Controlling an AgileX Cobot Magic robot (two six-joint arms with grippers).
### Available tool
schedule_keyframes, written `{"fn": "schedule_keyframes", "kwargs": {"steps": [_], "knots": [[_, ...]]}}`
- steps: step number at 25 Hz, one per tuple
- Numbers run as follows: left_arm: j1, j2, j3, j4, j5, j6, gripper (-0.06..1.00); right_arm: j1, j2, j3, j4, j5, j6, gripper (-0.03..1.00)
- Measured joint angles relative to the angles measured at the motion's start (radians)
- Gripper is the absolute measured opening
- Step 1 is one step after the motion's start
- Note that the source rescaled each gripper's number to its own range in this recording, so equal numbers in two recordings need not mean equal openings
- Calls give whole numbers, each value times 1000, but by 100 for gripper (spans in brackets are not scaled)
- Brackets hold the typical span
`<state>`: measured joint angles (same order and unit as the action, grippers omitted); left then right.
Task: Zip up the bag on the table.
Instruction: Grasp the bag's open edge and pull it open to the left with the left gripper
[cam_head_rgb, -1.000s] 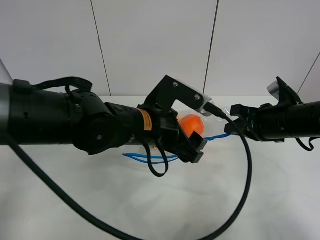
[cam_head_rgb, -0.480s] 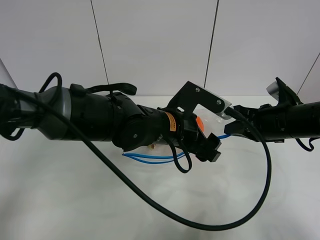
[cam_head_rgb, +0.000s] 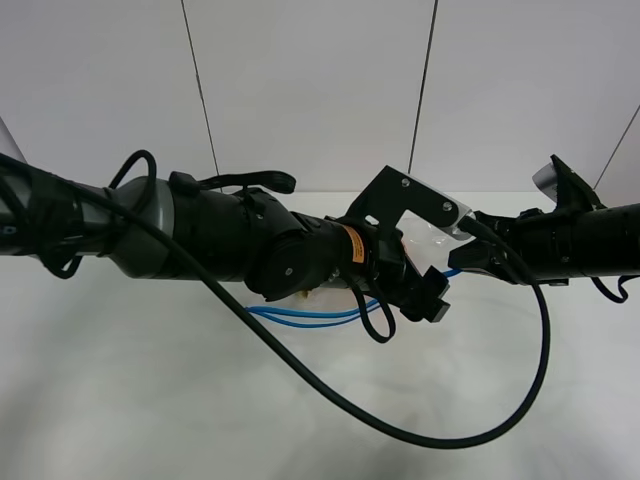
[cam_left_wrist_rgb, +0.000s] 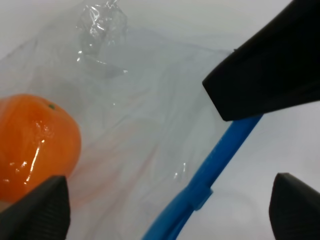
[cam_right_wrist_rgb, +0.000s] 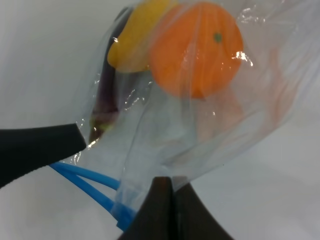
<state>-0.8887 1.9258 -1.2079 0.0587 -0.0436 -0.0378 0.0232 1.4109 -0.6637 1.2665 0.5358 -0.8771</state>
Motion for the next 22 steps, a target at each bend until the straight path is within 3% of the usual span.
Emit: {"fn": "schedule_keyframes", "kwargs": {"steps": [22], "knots": [[0,77,-13,1,-39,-1,89,0,0,0,5,15,0,0]]}}
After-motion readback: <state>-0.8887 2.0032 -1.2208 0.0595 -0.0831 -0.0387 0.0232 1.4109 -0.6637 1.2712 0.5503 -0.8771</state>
